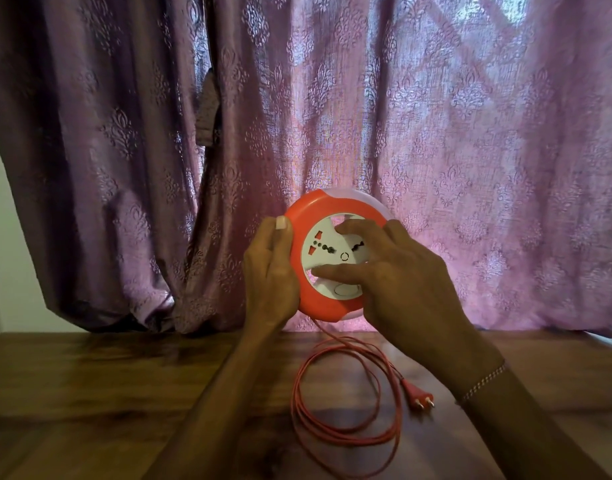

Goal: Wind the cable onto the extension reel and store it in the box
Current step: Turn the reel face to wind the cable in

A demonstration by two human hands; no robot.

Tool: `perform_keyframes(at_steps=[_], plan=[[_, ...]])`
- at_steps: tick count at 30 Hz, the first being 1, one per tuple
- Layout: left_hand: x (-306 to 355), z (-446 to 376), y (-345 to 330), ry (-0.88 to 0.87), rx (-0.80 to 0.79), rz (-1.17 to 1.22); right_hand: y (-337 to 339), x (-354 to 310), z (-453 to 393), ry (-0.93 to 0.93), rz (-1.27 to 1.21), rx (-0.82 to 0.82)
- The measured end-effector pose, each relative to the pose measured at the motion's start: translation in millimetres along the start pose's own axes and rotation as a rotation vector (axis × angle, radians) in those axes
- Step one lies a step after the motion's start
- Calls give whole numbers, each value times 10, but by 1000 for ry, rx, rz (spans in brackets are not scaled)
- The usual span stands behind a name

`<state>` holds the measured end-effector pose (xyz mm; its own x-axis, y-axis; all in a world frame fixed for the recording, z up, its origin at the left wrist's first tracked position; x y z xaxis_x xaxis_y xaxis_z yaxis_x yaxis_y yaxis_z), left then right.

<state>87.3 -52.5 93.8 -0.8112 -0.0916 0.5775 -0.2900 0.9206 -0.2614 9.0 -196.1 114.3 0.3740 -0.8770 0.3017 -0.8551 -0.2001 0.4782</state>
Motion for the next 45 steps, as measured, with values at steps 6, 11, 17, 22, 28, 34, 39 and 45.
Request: perform_keyframes(at_steps=[6,11,17,22,28,34,39,45], plan=[[-33,-4,-7,25,-2,24,20,40,17,-70,14,40],[-6,18,-7,25,3,26,29,112,59,-173,-22,91],[-42,7,-7,41,15,-1,120,244,61,-309,30,177],[-51,30,-5,32,13,-3,110,280,48,-254,-48,125],[-74,27,-16,62,3,35,90,110,-9,36,-161,80],[-76,8,-4,55,7,41,-71,-13,-11,80,-70,-72],[-77,-23,-5,34,-3,27,-20,-27,-23,61,5,-25],[-77,-19,-10,38,-6,42,2,55,-5,-74,-2,15]])
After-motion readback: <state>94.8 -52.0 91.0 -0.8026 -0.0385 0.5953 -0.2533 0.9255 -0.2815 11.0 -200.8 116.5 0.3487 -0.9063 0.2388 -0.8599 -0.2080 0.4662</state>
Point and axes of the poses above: each hand's wrist, its own z-axis away from the middle knuckle, its own y-axis out of the back of the hand, x = y × z, the point moved 10 cm from there along -z, towards the middle knuckle, and after that the axes turned 5 degrees about x, right-handed, at the moved point
